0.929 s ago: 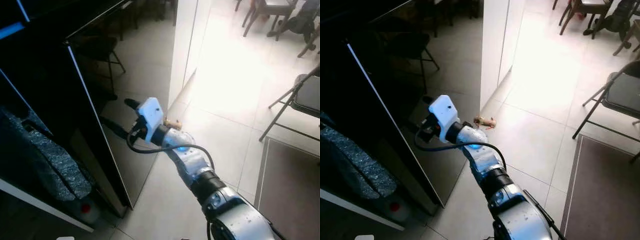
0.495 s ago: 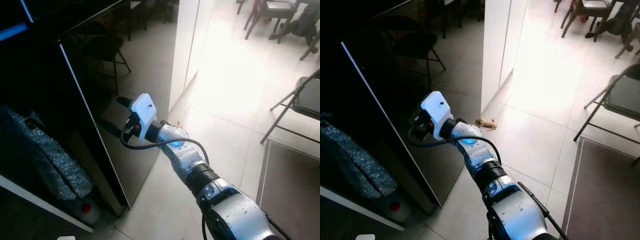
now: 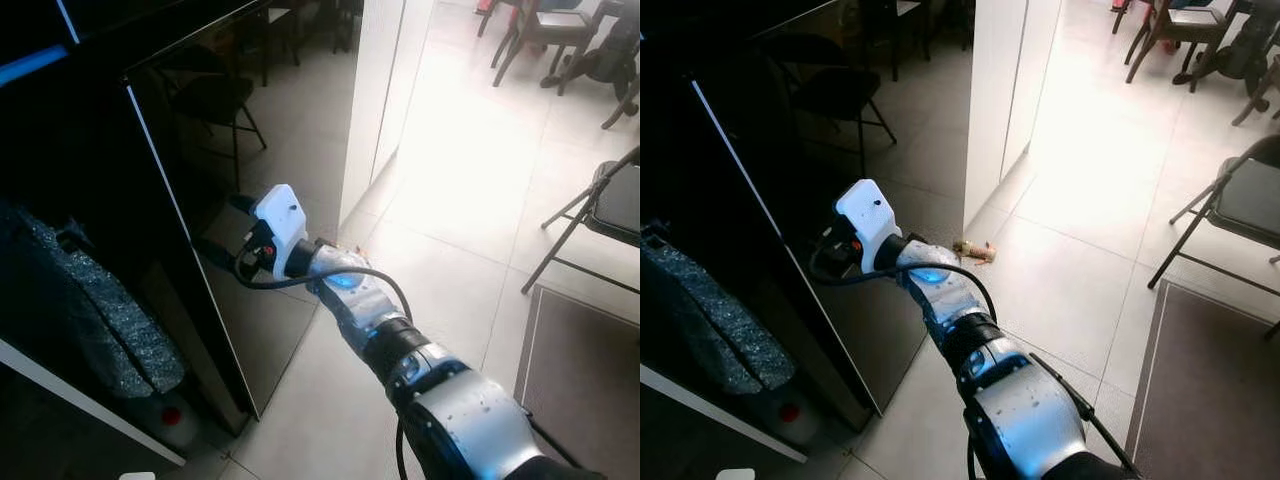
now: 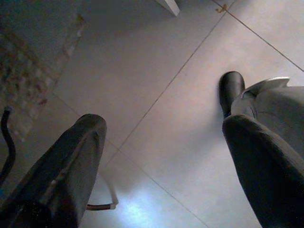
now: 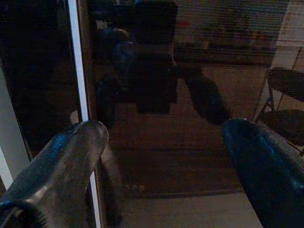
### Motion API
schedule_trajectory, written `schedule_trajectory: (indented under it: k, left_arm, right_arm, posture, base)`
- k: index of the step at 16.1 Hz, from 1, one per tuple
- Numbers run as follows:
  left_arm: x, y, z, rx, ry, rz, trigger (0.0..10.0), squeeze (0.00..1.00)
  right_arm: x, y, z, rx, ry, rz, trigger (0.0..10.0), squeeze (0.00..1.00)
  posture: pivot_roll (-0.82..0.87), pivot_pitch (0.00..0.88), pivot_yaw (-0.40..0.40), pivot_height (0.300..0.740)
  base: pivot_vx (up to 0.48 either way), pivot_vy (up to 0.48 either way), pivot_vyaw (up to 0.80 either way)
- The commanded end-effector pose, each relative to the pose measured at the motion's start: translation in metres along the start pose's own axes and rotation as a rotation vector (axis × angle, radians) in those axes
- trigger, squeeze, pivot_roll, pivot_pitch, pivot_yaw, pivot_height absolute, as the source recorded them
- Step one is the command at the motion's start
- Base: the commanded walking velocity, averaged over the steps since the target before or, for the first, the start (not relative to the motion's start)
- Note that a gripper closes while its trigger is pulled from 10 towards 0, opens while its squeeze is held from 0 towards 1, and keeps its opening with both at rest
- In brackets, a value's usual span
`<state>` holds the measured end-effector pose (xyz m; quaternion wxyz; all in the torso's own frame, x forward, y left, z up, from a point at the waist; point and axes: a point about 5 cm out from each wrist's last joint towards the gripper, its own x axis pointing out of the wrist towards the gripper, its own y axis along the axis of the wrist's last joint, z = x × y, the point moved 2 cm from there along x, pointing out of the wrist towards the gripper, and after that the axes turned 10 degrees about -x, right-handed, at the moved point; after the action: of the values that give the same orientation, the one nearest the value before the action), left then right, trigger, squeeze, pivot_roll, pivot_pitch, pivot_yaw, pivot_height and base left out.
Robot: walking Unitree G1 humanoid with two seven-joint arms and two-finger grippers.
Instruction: Restocking fridge
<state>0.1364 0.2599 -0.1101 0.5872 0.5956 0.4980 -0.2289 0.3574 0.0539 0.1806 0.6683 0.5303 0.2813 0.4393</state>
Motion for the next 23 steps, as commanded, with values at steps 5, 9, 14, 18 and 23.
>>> schedule_trajectory:
  k: [5, 9, 14, 18, 23]
  left_arm:
    - [0.000, -0.005, 0.000, 0.001, 0.000, -0.012, 10.0, 0.00]
    - [0.000, -0.003, 0.001, 0.008, -0.001, -0.007, 10.0, 0.00]
    - [0.000, 0.001, 0.008, -0.006, -0.026, 0.009, 10.0, 0.00]
    - [0.000, 0.003, 0.012, -0.005, -0.036, 0.014, 10.0, 0.00]
    - [-0.001, 0.002, 0.018, 0.010, -0.050, 0.012, 10.0, 0.00]
  right_arm:
    - [0.033, 0.024, -0.038, 0.064, 0.065, 0.088, 10.0, 0.00]
    - [0.028, 0.016, -0.029, 0.077, 0.024, 0.056, 10.0, 0.00]
    - [0.033, 0.021, -0.025, 0.107, -0.026, 0.046, 10.0, 0.00]
    - [0.016, -0.001, -0.019, 0.133, -0.094, 0.025, 10.0, 0.00]
    - [-0.017, -0.030, -0.006, 0.127, -0.210, -0.004, 10.0, 0.00]
  posture:
    - [-0.09, 0.064, -0.024, 0.740]
    - [-0.09, 0.060, -0.022, 0.740]
    - [-0.06, 0.046, -0.036, 0.740]
    - [-0.10, 0.056, -0.031, 0.740]
    - [-0.14, 0.067, -0.020, 0.740]
  base:
    - [0.000, 0.000, 0.00]
    - [0.000, 0.000, 0.00]
    - [0.000, 0.000, 0.00]
    - [0.000, 0.000, 0.00]
    - [0.000, 0.000, 0.00]
